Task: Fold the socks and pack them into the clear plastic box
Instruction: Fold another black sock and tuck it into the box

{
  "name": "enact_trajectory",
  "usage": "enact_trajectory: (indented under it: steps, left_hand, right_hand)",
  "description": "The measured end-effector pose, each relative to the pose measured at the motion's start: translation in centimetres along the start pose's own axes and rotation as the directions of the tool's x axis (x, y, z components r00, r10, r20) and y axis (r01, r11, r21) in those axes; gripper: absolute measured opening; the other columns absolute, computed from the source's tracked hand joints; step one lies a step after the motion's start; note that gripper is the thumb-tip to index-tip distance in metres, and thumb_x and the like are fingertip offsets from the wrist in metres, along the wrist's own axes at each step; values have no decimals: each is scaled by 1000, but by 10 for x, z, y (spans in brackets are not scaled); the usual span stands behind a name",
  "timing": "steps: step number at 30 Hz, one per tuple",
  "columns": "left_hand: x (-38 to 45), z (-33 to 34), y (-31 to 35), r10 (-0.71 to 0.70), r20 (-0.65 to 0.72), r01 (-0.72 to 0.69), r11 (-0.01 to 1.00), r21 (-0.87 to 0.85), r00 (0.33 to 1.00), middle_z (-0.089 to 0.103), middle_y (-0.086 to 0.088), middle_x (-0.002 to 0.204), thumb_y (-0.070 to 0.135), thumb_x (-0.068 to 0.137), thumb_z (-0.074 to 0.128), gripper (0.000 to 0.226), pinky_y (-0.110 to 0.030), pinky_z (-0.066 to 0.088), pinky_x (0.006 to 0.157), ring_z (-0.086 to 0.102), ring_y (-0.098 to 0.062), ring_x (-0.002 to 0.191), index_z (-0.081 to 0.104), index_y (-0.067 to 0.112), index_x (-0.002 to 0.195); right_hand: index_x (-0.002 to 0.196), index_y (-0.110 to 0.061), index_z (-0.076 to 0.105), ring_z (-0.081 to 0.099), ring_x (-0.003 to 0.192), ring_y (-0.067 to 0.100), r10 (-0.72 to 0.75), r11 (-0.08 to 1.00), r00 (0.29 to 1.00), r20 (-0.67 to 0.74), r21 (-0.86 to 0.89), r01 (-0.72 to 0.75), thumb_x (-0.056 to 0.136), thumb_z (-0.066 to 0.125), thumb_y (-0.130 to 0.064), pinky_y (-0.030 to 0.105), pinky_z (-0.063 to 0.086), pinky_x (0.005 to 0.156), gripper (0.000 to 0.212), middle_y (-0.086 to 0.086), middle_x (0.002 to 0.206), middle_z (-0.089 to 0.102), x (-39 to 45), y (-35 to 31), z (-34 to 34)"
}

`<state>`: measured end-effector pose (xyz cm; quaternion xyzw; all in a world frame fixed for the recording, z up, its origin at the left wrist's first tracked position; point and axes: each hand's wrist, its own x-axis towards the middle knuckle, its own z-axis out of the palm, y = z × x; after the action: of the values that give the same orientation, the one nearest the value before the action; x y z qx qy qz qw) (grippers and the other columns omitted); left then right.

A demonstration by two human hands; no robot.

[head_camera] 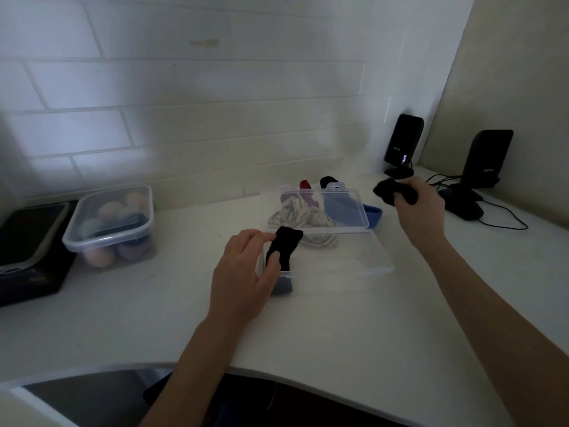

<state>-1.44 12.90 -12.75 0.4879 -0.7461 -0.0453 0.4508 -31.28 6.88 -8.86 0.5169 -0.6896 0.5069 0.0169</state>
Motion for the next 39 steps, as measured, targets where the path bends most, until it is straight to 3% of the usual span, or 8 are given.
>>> enact_trajectory:
  steps: [6,13,17,20,24,31,35,39]
  left_hand:
    - [2,-1,5,54,-58,-54,998,-10,997,62,-6,111,33,85,43,41,-20,34,87,48,-14,102,61,11,113]
    - [25,-16,42,221,-112,-223,975,-5,969,52,-6,132,34,85,52,54,-17,26,106,40,-13,122,48,9,132]
    - [60,-27,71,33,185,30,943,-330,982,44,4,144,41,83,62,62,-24,28,110,39,-8,131,39,24,138]
    - [77,-33,74,21,442,264,775,-574,897,65,4,119,33,83,65,34,-34,47,99,61,-11,109,57,29,115]
    - [70,-30,70,35,544,419,597,-684,838,74,2,96,16,87,60,21,-33,56,84,71,-19,93,60,23,107]
    - [59,-18,67,-194,386,431,473,-768,902,73,-11,71,5,85,62,6,-28,56,54,72,-25,62,57,5,83]
    - [56,-18,69,-197,385,432,385,-816,902,71,-14,78,4,89,57,10,-30,58,58,72,-23,70,64,4,95]
    - [54,-21,69,-186,372,415,465,-782,909,73,-13,85,10,86,61,14,-30,59,66,72,-23,73,66,5,99]
  right_hand:
    - [108,-17,57,56,76,9,-141,963,977,161,249,98,80,59,-1,9,46,65,33,-4,87,60,-15,-61,-29]
    - [123,-24,47,65,81,22,-277,804,877,393,594,-12,81,61,7,34,55,81,54,15,85,63,-37,-108,-44]
    - [127,-18,47,69,91,24,-323,683,845,426,723,-104,87,57,6,30,57,82,47,15,96,70,-43,-128,-50]
    - [125,-14,50,69,90,23,-331,570,835,439,798,-193,89,55,4,34,57,84,40,10,93,71,-43,-136,-50]
    - [122,-10,51,69,93,30,-320,509,828,459,821,-258,89,55,1,37,57,83,35,13,96,72,-48,-135,-42]
    - [100,-24,67,70,89,10,-331,706,776,537,687,-174,80,67,2,24,54,82,33,-7,88,76,-62,-121,-29]
    - [92,-26,69,67,80,0,-373,755,811,450,656,-17,81,66,3,15,51,77,31,-15,79,73,-64,-124,-31]
    - [95,-21,68,64,73,3,-319,741,851,417,669,-50,85,64,-6,18,53,69,19,-7,84,72,-67,-130,-31]
